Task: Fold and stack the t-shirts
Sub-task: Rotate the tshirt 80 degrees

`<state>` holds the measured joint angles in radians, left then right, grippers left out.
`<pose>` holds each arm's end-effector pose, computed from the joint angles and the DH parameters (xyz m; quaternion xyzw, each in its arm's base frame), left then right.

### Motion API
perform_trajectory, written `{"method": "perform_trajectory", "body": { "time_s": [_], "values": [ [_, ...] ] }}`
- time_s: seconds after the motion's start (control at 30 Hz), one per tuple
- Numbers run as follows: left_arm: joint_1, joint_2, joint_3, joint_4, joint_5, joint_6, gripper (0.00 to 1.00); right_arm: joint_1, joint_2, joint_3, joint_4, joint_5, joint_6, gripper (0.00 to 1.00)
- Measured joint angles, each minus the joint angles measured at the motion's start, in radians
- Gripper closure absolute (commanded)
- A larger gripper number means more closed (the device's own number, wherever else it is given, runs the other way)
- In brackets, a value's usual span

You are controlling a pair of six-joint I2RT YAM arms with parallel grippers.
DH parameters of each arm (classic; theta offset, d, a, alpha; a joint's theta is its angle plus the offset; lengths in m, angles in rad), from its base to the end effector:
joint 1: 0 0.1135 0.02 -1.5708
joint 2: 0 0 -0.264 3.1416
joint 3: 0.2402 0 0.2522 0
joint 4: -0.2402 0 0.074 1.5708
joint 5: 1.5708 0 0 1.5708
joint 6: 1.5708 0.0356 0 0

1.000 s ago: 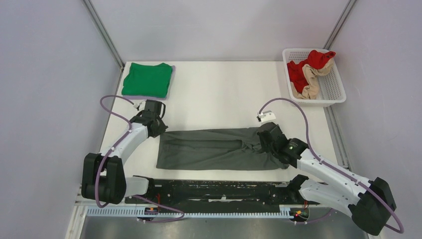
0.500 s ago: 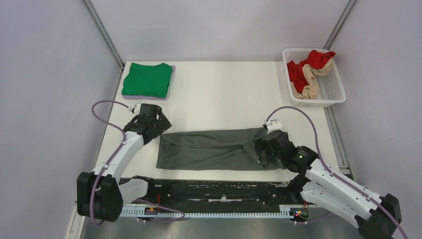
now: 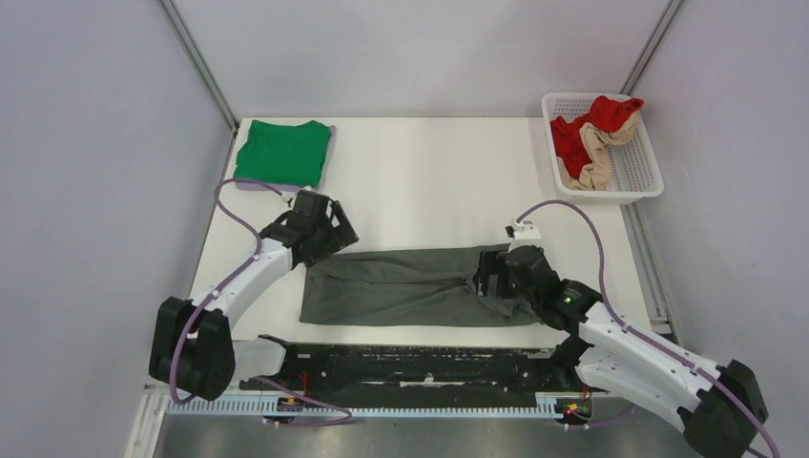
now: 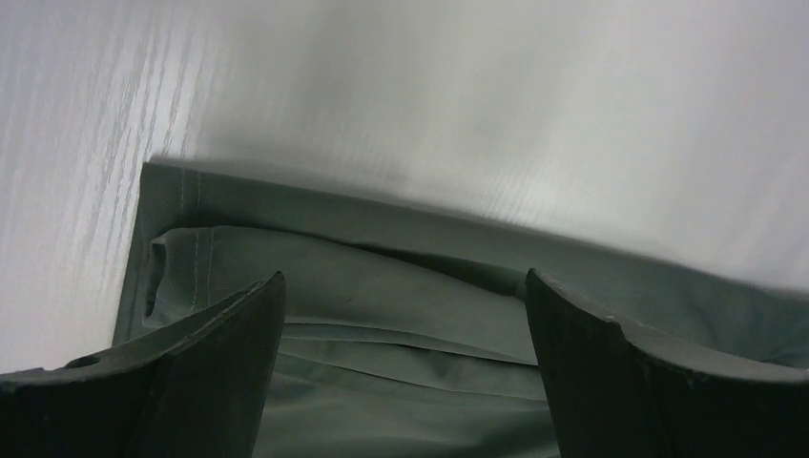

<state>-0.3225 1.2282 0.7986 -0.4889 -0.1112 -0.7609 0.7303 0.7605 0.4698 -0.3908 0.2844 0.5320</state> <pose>0.2340 -0.0740 0.2278 -0.2230 0.9193 -0.1198 0.3012 0.1293 0.1024 0.2146 -0.0278 0.8953 0.1480 0.4193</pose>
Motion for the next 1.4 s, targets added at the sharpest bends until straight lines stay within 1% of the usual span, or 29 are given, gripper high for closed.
{"method": "perform_trajectory", "body": {
  "time_s": [0.1,0.23,0.37,0.47,0.57,0.67,0.77,0.83,1.0,1.13,1.2,1.27,1.4],
  "values": [
    [-0.002,0.040,-0.056,0.015,0.007,0.000,0.00,-0.010,0.092,-0.042,0.032,-0.018,0.046,0.02],
    [-0.002,0.055,-0.164,0.042,0.007,-0.002,0.00,-0.052,0.125,-0.146,0.098,-0.072,0.098,0.02],
    [-0.002,0.032,-0.208,0.107,0.003,-0.016,0.00,-0.151,0.109,-0.224,0.284,-0.141,0.132,0.02],
    [-0.002,0.010,-0.227,0.127,0.001,-0.024,0.00,-0.214,0.138,-0.247,0.393,-0.183,0.138,0.02],
    [-0.004,-0.030,-0.260,0.158,0.004,-0.040,0.00,-0.245,0.209,-0.247,0.493,-0.198,0.120,0.02],
    [-0.013,-0.075,-0.299,0.196,0.013,-0.072,0.00,-0.294,0.325,-0.215,0.596,-0.214,0.083,0.02],
    [-0.057,-0.123,-0.349,0.258,0.023,-0.148,0.00,-0.357,0.462,-0.152,0.687,-0.248,0.031,0.02],
    [-0.111,-0.157,-0.386,0.303,0.026,-0.210,0.00,-0.401,0.595,-0.072,0.744,-0.294,-0.010,0.02],
    [-0.261,-0.221,-0.443,0.349,0.001,-0.360,0.00,-0.459,0.909,0.188,0.832,-0.421,-0.082,0.02],
    [-0.402,-0.272,-0.475,0.343,-0.063,-0.482,0.00,-0.463,1.109,0.429,0.818,-0.467,-0.124,0.02],
    [-0.474,-0.293,-0.484,0.332,-0.106,-0.541,0.00,-0.463,1.185,0.525,0.815,-0.475,-0.129,0.02],
    [-0.535,-0.299,-0.488,0.322,-0.152,-0.596,0.00,-0.462,1.231,0.580,0.820,-0.477,-0.127,0.02],
    [-0.613,-0.286,-0.489,0.328,-0.220,-0.673,0.00,-0.457,1.303,0.676,0.819,-0.456,-0.109,0.02]
  ]
}}
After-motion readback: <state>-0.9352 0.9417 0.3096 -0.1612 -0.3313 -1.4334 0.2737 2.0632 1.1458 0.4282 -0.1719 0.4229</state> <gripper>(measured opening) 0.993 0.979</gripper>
